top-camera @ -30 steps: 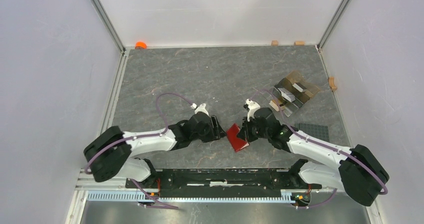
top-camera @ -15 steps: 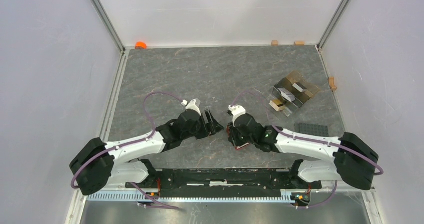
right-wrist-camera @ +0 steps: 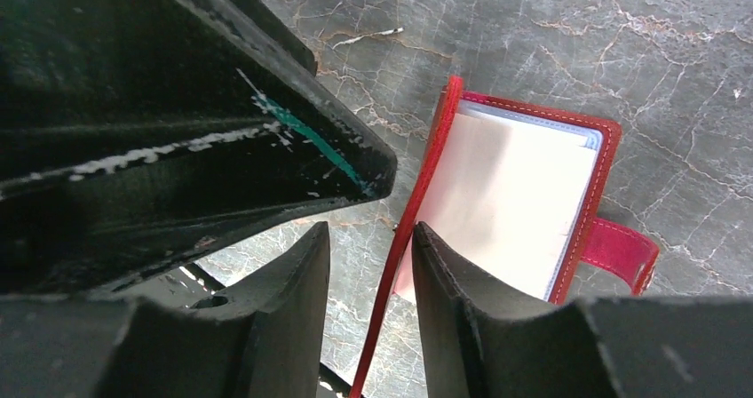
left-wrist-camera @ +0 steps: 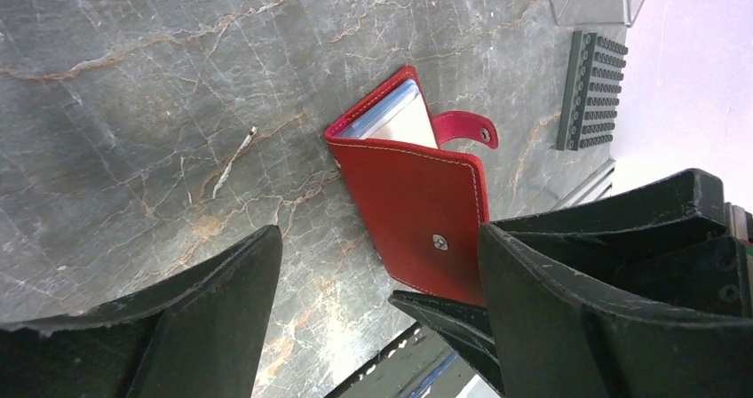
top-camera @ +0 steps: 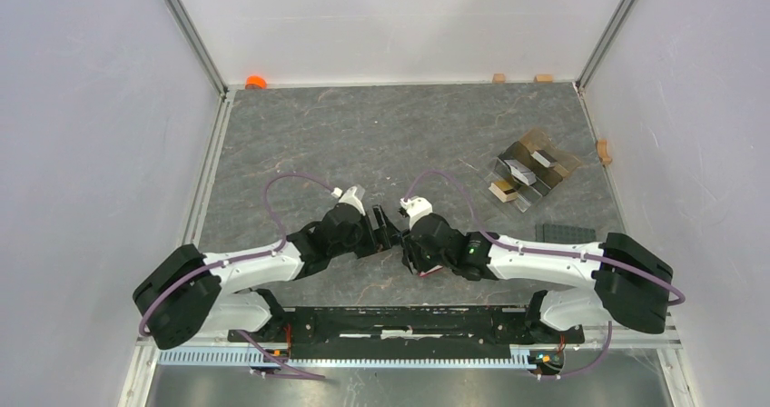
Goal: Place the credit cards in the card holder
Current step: Open the card holder at the center of the board.
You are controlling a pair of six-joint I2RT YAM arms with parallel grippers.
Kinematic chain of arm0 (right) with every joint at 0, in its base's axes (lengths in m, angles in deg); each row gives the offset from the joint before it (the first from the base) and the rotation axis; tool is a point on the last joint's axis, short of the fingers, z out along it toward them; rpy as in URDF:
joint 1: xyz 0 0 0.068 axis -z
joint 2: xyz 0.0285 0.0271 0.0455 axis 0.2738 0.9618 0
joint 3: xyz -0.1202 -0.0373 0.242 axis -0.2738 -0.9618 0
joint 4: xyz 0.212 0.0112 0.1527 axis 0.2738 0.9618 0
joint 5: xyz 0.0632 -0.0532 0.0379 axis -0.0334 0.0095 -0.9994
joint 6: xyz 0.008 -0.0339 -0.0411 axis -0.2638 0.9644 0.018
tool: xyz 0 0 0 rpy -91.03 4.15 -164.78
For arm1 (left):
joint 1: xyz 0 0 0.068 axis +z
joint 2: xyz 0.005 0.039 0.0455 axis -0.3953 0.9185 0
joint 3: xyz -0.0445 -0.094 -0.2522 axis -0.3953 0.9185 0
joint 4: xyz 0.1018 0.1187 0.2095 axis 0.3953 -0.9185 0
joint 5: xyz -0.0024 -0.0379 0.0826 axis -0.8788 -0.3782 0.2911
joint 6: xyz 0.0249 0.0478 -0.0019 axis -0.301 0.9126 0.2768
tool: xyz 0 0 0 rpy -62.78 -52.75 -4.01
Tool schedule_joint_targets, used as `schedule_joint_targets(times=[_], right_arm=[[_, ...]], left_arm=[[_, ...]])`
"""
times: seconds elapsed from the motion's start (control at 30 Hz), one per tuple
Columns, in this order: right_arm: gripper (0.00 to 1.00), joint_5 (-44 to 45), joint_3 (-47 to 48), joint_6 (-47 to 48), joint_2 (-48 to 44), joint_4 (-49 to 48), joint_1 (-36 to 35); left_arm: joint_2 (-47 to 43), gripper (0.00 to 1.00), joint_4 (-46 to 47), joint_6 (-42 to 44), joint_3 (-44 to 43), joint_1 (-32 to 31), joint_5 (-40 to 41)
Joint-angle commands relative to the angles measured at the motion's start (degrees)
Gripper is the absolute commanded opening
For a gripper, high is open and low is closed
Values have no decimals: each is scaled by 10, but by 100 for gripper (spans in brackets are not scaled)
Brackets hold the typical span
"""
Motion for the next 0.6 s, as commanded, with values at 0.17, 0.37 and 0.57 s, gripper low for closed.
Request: schedule_joint_targets(times=[0.17, 0.37, 0.57], right_arm=[[45, 16, 14, -9, 6, -28, -13], [46, 30, 19, -7, 2, -21, -22], [46, 35, 24, -6, 5, -25, -34]], left_arm=[[33, 87, 85, -30, 10, 3, -33], [-25, 91, 42, -30, 15, 3, -7], [-38, 95, 28, -24, 15, 3, -6]])
